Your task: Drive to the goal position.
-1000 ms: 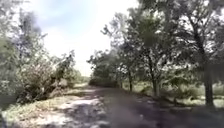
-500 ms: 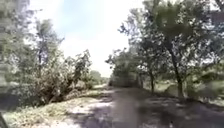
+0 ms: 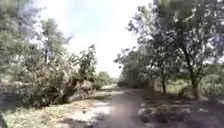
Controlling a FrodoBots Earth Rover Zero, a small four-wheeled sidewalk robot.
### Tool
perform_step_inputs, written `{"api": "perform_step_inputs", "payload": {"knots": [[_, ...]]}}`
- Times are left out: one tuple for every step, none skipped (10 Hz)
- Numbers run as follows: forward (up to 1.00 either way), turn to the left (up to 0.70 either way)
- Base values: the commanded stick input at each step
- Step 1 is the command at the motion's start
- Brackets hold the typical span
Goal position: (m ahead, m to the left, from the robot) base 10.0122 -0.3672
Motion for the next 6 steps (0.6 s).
{"api": "perform_step_inputs", "payload": {"knots": [[0.70,0.00],[0.70,0.00],[0.70,0.00],[0.70,0.00],[0.70,0.00],[0.70,0.00]]}}
